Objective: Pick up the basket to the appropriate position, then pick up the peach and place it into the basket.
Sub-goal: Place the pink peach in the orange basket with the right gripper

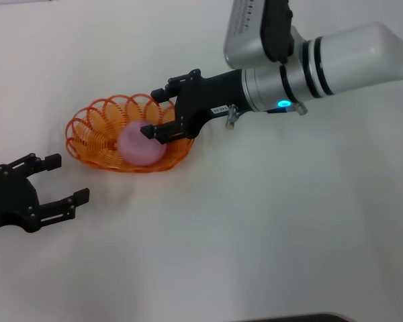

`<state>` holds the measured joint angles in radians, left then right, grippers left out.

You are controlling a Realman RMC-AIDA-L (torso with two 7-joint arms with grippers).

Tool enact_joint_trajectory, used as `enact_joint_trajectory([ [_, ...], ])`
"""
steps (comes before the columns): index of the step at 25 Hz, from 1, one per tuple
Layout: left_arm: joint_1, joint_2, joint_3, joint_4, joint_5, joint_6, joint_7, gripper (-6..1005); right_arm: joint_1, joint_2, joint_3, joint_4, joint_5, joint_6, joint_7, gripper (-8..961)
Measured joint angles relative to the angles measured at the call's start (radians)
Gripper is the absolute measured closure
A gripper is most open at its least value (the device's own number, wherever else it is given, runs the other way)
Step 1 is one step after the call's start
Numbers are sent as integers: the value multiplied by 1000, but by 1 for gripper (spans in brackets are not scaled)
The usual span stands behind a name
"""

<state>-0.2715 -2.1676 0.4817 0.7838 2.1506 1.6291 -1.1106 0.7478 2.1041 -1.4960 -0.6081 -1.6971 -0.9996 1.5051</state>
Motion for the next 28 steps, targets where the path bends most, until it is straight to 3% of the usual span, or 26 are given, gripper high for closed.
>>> enact_joint_trajectory([
  [6,0,0,-3,-4,0,0,0,150,-74,-9,10,-12,124,-52,-145,208],
  [14,0,0,-4,-5,0,0,0,150,-165,-18,58,-14,136,-122,-224,189],
  [23,3,0,-6,-5,0,6,0,150,-321,-22,280,-15,130,-368,-415,148],
  [28,2,0,-6,-6,0,7,0,150,-406,-26,360,-11,129,-421,-489,125],
])
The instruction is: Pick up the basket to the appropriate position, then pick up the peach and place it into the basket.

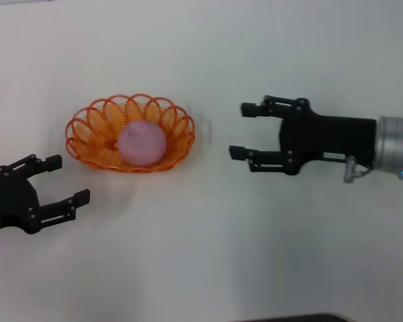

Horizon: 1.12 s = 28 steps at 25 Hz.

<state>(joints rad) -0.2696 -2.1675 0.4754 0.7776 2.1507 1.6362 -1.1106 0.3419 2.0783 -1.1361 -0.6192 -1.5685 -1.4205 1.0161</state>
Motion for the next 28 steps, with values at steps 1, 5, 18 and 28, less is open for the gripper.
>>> enact_joint_trajectory([
  [1,0,0,0,0,0,0,0,150,-13,0,11,3,0,-3,-6,120],
  [5,0,0,0,0,0,1,0,150,-47,-3,27,9,-11,-9,-19,102],
  [18,6,0,0,-3,0,2,2,150,-76,-1,50,80,-82,-21,-84,6],
  [28,6,0,1,-4,9,7,0,150,-119,-12,120,108,-82,-59,-133,6],
])
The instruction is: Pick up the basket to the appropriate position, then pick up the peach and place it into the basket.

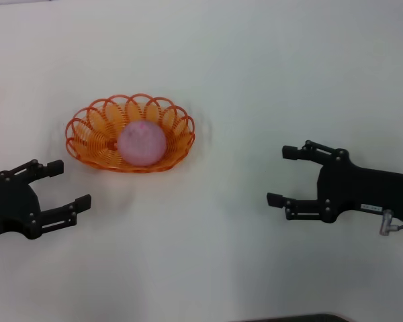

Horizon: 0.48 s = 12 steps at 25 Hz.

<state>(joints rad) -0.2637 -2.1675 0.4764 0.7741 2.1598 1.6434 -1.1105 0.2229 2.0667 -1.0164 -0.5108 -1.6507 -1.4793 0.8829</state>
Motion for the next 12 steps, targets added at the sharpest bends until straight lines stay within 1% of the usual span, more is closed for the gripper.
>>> enact_joint_trajectory([
  [6,0,0,2,-1,4,7,0,150,-10,-6,37,1,0,-5,-3,6],
  [12,2,0,2,-1,6,12,0,149,-9,-8,43,-3,-21,-5,-2,6],
])
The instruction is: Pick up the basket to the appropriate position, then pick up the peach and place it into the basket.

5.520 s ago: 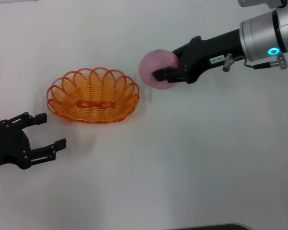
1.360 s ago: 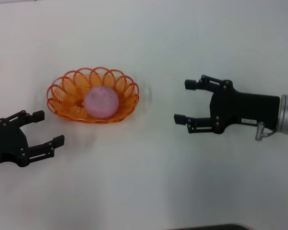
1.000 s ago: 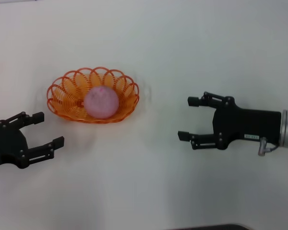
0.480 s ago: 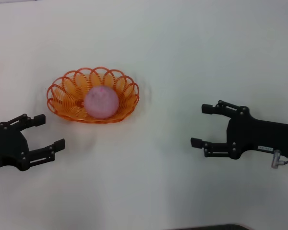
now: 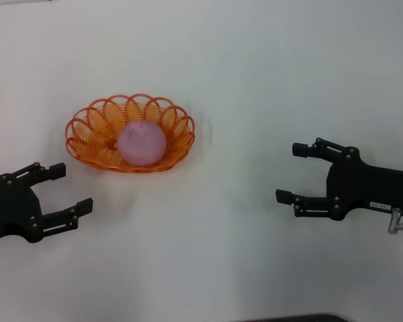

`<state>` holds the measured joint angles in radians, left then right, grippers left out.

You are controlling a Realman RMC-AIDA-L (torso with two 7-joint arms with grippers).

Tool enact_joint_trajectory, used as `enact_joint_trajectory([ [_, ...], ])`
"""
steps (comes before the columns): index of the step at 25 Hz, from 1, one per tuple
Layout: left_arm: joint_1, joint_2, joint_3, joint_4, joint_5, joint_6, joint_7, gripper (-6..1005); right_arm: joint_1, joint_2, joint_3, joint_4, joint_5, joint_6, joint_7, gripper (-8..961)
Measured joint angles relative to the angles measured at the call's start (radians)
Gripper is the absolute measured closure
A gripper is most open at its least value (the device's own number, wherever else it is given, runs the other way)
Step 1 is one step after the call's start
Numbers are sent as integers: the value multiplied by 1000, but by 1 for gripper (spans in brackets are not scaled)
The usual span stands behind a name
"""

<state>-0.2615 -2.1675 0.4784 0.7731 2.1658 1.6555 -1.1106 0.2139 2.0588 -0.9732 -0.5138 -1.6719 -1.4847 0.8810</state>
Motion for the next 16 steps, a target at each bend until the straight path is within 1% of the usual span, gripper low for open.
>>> enact_joint_trajectory([
  [16,2,0,-1,0,0,0,0,149,9,2,7,-4,-5,6,4,6],
])
